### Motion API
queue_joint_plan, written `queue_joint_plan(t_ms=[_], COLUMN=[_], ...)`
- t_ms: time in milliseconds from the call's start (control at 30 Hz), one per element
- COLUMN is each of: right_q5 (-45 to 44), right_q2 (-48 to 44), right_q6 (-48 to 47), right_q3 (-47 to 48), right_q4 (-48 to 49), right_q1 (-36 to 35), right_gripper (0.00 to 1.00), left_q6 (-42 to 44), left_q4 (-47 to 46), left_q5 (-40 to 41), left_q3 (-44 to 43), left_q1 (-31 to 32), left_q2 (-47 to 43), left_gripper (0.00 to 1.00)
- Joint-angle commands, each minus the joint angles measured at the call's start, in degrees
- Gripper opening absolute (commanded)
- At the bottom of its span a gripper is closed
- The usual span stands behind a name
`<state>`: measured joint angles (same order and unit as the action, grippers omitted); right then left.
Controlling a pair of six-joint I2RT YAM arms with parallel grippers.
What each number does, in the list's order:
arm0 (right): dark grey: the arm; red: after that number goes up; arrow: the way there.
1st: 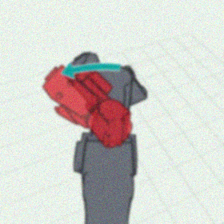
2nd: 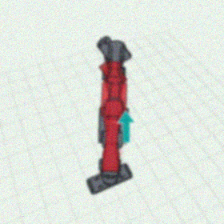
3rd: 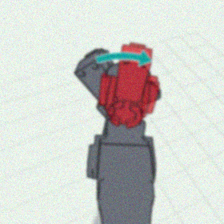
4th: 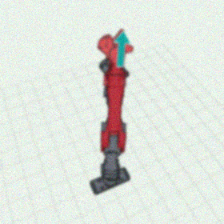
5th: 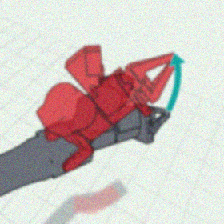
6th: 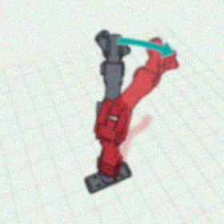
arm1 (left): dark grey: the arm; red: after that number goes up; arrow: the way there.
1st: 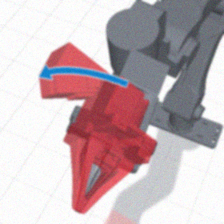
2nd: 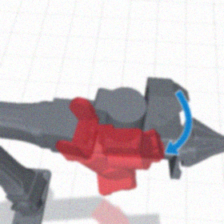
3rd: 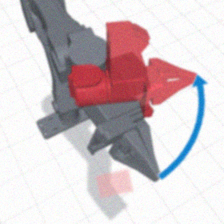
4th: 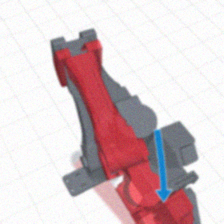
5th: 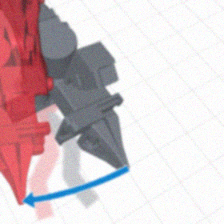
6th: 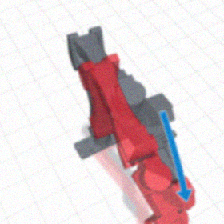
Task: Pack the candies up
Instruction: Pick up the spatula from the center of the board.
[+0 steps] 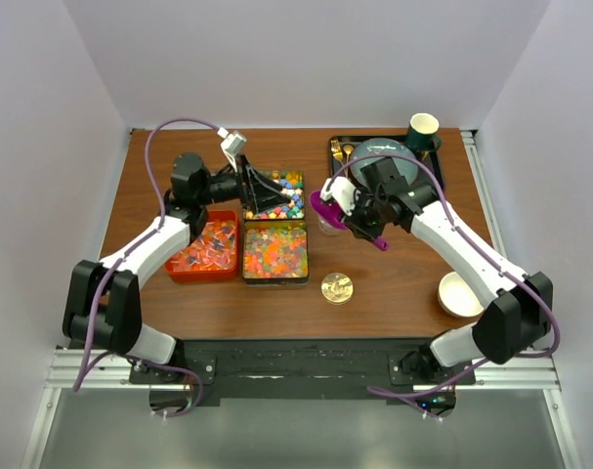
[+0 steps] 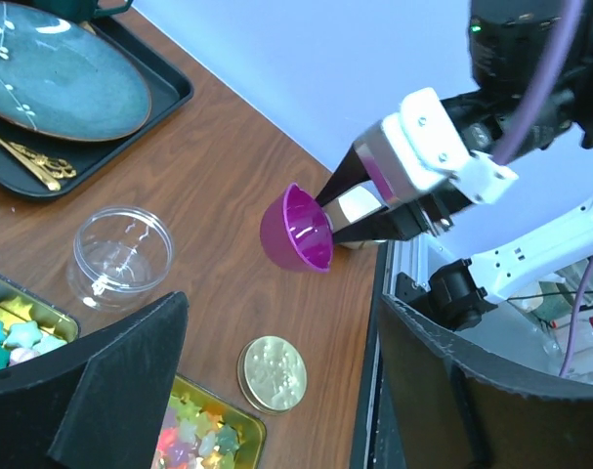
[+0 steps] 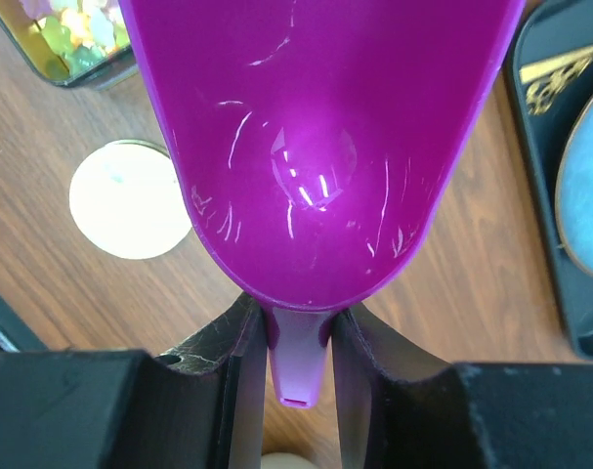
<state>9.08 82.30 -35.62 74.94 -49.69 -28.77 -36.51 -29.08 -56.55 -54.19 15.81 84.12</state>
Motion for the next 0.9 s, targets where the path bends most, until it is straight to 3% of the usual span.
queue_joint_plan(t_ms=[0, 267, 433, 867], right_q5=[-2.6, -3.5, -3.9, -2.7], right_q2=[0.7, 1.3, 0.8, 1.4], right_q6=[-1.2, -1.3, -2.2, -3.0], right_q3=[3.7, 5.4, 5.5, 9.2], right_q4=[2.8, 3.5, 3.3, 3.4], right_q1=[-2.6, -6.3, -7.3, -9.6], right_gripper=[0.0, 0.0, 0.0, 0.0], left_q6=[-2.6, -0.1, 0.1, 0.7], left_q4=[-2.3, 1.6, 1.9, 1.0], left_q5=[2.7, 5.5, 6.1, 2.5], left_q3=[-1.0, -3.1, -3.7, -5.3], left_q1=[2.4, 4.5, 4.8, 6.0], left_q2=[1.9, 5.3, 6.7, 12.4], left_gripper=[0.77, 0.59, 0.54, 0.25])
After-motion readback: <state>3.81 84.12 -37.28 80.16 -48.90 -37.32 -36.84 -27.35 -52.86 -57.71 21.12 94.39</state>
